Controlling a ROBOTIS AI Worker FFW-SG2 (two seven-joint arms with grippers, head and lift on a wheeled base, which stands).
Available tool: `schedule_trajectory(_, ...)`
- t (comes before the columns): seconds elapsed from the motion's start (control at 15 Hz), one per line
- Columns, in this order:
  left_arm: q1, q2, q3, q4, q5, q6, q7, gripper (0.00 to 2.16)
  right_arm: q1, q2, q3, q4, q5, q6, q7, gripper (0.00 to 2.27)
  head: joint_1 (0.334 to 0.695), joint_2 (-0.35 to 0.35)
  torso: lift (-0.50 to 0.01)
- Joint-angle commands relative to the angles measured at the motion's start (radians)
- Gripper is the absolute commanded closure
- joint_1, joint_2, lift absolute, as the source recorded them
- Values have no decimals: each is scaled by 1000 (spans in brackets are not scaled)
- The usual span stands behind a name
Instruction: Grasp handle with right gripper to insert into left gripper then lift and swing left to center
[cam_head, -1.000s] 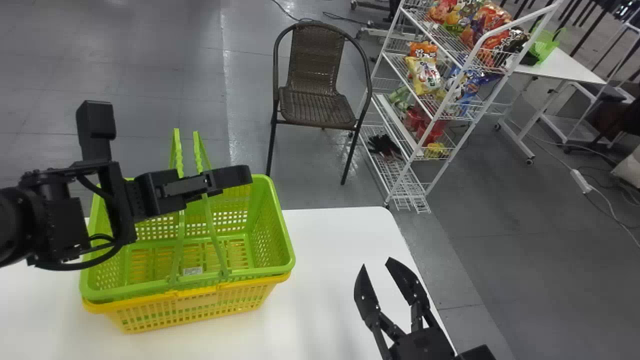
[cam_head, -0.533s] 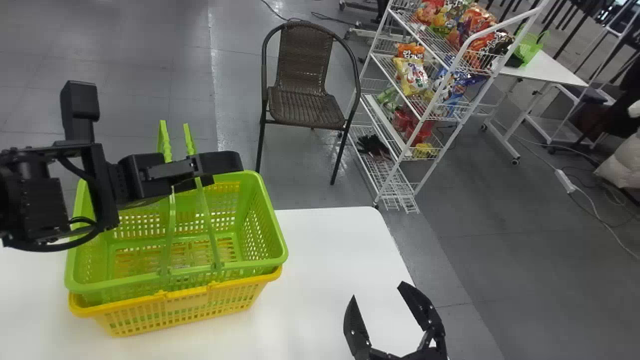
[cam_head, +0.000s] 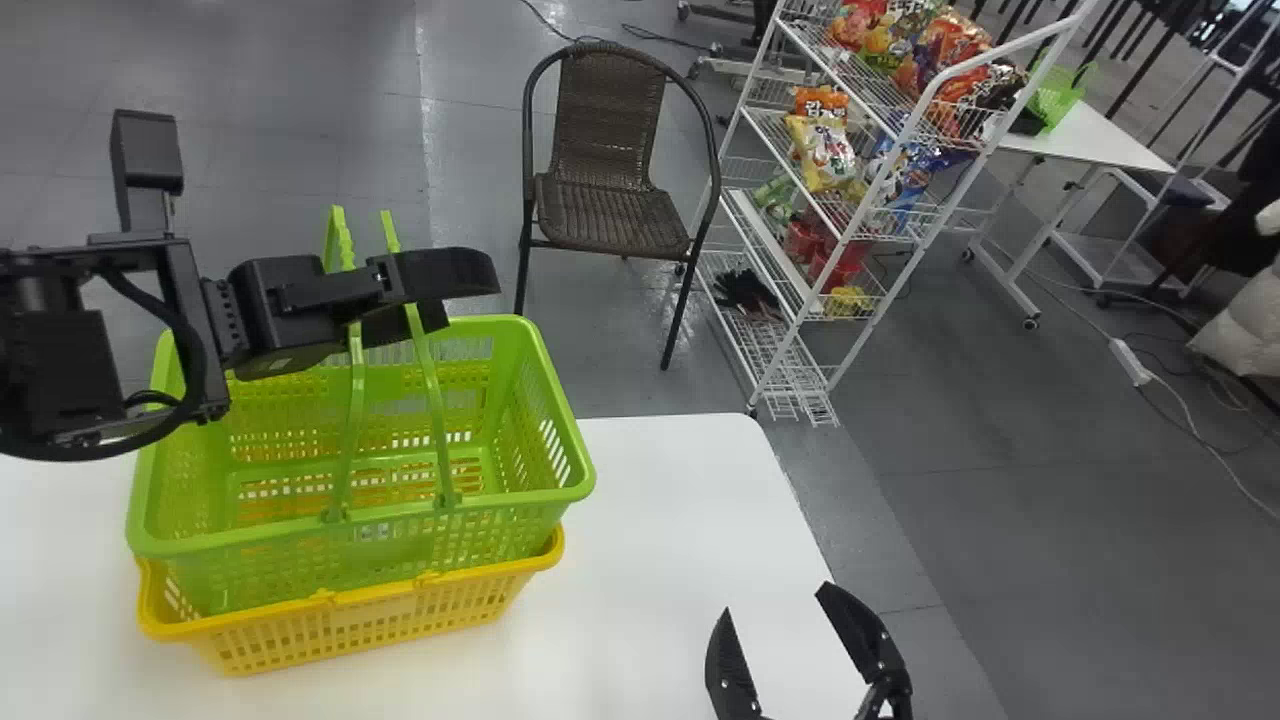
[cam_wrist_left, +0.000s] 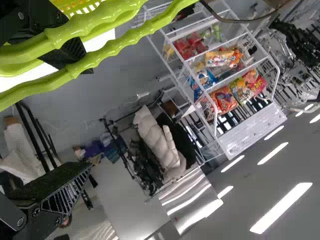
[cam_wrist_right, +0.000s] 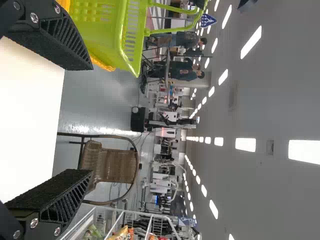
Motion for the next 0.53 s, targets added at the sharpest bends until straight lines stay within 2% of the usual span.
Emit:
schedule_trajectory(0.0, -23, 1, 12, 2, 29, 18, 2, 181, 2, 1, 0, 1, 0, 0, 0, 83, 695, -350, 0)
schedule_trajectory(0.47, -202, 27, 23, 132, 127, 134, 17, 181, 10, 4, 0, 14, 0, -22, 0, 83, 695, -350, 0)
